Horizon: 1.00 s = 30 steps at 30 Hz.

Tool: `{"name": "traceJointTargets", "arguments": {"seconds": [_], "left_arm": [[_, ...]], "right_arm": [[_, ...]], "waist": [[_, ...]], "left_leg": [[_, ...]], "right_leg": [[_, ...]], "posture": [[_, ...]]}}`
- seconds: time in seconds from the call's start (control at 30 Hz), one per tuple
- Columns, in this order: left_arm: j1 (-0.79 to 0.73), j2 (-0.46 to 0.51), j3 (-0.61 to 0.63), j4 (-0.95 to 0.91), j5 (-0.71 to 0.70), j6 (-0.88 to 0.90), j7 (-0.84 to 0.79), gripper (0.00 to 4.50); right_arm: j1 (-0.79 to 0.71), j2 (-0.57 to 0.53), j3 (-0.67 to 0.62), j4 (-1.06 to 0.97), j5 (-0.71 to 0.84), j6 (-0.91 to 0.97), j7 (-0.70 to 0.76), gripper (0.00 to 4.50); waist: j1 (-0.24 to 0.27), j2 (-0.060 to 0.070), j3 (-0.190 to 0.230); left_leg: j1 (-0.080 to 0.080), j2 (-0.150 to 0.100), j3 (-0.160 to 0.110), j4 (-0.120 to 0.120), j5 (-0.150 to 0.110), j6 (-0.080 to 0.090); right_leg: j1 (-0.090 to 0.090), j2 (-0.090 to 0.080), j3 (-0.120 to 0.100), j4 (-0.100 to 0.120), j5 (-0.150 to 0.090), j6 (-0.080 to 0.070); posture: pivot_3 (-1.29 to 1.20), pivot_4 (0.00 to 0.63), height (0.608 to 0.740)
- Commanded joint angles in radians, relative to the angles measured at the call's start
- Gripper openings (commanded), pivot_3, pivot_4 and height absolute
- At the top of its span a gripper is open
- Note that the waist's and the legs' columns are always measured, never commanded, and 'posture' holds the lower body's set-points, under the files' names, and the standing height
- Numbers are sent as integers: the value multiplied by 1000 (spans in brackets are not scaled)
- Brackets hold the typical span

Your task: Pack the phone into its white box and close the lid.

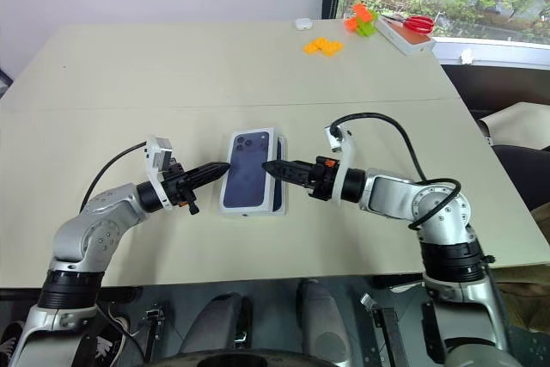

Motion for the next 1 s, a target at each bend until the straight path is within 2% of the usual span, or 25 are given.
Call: {"name": "traceJointTargets", "arguments": {"seconds": [0.03,0.13,0.23,0.27,0.33,0.57,0.73,0.9,1.0], "left_arm": [[-3,-6,15,-42,-18,-1,8,0],[-18,-2,37,-48,-33,12,24,0],[-40,13,74,-49,-64,39,41,0],[-43,24,84,-48,-62,33,37,0],[-40,59,103,-45,-51,31,34,0],[11,146,122,-33,-1,9,22,0],[32,168,58,-4,101,-27,34,0],[41,146,-20,8,189,-70,51,0],[28,125,-43,12,185,-45,43,0]], "right_arm": [[-38,-106,48,-75,-227,-119,191,4352],[-21,-179,155,-138,-445,-251,314,4352],[-9,-172,173,-153,-516,-306,369,4352],[-12,-159,170,-143,-542,-318,359,4116],[-19,-158,198,-139,-646,-394,373,3487],[-28,-149,283,-132,-914,-587,433,47],[-14,-126,348,-98,-1099,-734,434,47],[16,-77,364,-86,-1173,-760,424,47],[19,-53,355,-74,-1198,-755,423,47]], "waist": [[1,0,0],[3,0,0],[4,0,0],[5,0,0],[6,0,0],[21,0,0],[25,0,0],[24,0,0],[23,0,0]], "left_leg": [[0,0,0,0,0,0],[0,0,0,0,-1,1],[-1,0,-1,0,-2,3],[-1,0,-1,0,-2,3],[-1,0,0,0,-2,3],[0,-1,0,0,-2,2],[-1,-1,0,0,-2,3],[-1,-2,0,0,-2,3],[-1,-1,0,0,-2,3]], "right_leg": [[0,0,0,0,0,0],[0,0,0,-1,1,2],[0,1,0,-1,2,0],[0,1,0,-1,2,0],[0,0,0,-1,2,0],[0,-1,0,-2,2,-1],[0,-2,0,-2,2,-1],[0,-2,0,-2,2,-2],[0,-2,0,-2,2,-2]], "posture": [[0,150,740],[0,150,740],[0,150,740],[0,150,740],[0,150,740],[0,150,740],[0,150,740],[0,150,740],[0,150,740]]}}
